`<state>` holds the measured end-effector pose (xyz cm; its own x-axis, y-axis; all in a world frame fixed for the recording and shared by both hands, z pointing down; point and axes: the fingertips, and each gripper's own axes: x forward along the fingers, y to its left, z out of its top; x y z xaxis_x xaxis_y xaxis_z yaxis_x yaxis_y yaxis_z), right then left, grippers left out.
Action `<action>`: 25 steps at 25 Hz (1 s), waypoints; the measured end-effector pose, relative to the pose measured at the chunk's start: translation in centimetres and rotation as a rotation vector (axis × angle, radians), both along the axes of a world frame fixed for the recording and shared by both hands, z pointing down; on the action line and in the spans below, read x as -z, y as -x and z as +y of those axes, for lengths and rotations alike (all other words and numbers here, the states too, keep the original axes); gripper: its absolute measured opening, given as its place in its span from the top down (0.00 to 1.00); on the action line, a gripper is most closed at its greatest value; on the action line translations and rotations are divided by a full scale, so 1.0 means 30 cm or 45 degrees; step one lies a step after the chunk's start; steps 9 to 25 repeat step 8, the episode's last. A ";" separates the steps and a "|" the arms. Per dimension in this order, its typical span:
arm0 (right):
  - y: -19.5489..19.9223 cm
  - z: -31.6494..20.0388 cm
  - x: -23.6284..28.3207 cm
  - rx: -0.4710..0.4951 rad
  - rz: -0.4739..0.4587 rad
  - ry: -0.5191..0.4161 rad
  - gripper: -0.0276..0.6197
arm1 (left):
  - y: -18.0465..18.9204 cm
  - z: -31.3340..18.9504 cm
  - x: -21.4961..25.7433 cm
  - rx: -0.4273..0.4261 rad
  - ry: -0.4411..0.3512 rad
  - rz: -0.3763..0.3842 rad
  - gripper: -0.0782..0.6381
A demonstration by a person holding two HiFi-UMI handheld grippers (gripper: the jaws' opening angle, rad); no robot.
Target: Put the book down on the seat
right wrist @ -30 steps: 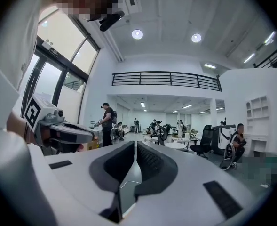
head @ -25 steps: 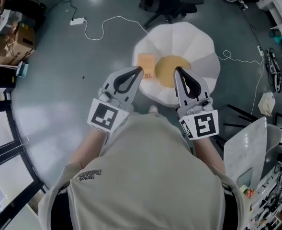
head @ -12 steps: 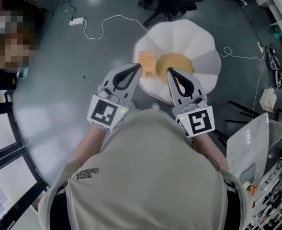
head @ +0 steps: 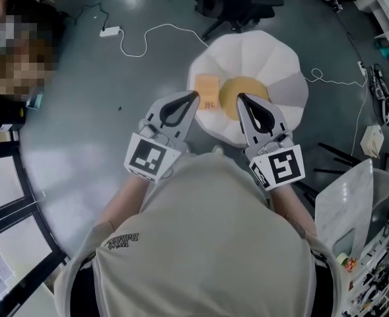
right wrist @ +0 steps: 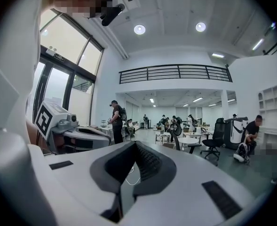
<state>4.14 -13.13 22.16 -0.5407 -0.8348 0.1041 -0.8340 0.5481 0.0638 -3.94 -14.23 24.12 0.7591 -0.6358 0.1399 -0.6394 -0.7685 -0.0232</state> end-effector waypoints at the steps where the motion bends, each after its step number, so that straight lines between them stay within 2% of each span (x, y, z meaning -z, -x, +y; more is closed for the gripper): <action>1: 0.000 0.001 -0.001 -0.001 0.000 0.000 0.94 | 0.002 0.001 0.004 0.011 0.001 0.011 0.88; 8: 0.030 -0.011 0.007 0.011 0.002 -0.017 0.94 | 0.031 -0.009 0.008 0.046 -0.006 0.034 0.88; 25: 0.030 -0.011 0.007 0.011 0.002 -0.017 0.94 | 0.031 -0.009 0.008 0.046 -0.006 0.034 0.88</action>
